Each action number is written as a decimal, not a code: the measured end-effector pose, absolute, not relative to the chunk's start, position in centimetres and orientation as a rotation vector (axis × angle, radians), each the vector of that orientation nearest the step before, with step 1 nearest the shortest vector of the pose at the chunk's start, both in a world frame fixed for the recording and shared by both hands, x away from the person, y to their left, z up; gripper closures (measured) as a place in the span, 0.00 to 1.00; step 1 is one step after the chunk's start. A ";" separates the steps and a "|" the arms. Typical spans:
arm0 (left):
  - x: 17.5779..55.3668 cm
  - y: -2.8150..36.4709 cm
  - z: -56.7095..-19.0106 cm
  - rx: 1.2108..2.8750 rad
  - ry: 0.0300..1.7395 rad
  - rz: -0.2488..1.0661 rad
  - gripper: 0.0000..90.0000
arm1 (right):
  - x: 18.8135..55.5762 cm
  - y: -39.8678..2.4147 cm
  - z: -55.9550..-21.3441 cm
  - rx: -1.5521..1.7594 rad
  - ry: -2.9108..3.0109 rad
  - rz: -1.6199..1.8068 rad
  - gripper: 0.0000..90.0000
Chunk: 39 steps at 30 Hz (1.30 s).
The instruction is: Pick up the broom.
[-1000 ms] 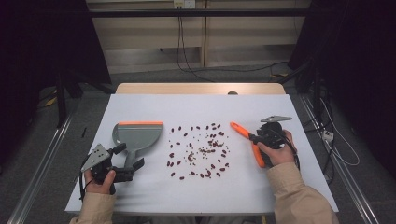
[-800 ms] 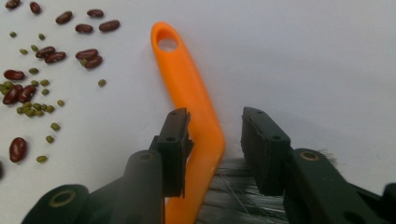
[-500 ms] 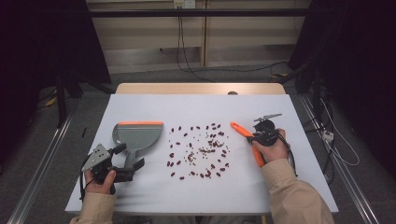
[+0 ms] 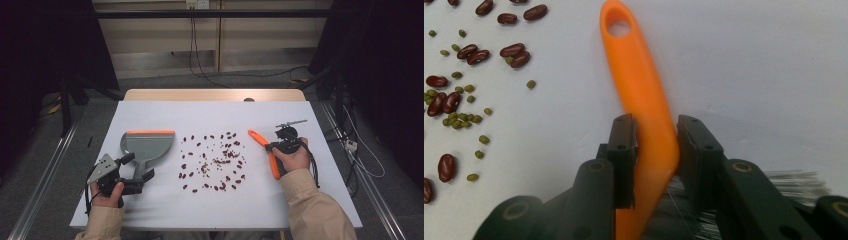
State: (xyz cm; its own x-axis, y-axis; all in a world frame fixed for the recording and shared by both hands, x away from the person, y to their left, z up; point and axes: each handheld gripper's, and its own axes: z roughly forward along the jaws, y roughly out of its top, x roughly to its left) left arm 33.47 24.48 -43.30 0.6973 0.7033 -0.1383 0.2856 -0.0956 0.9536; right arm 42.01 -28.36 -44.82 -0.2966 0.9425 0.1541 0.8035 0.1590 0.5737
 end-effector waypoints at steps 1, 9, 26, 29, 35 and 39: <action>33.5 24.5 -43.3 1.677 0.807 0.423 0.03 | 42.0 -28.3 -44.7 1.685 2.200 0.836 0.79; 33.5 24.4 -43.3 1.677 0.807 0.422 0.03 | 41.7 -28.6 -44.1 1.651 2.186 0.854 0.81; 33.5 24.3 -43.4 1.684 0.807 0.415 0.03 | 41.6 -27.9 -44.0 1.601 2.284 0.851 0.75; 33.6 24.3 -43.4 1.688 0.807 0.414 0.03 | 41.5 -27.8 -43.4 1.620 2.252 0.797 0.72; 33.6 24.3 -43.5 1.693 0.811 0.413 0.03 | 41.8 -27.3 -44.0 1.651 2.321 0.713 0.72; 33.6 24.3 -43.4 1.694 0.810 0.417 0.03 | 42.4 -26.8 -44.3 1.682 2.328 0.649 0.75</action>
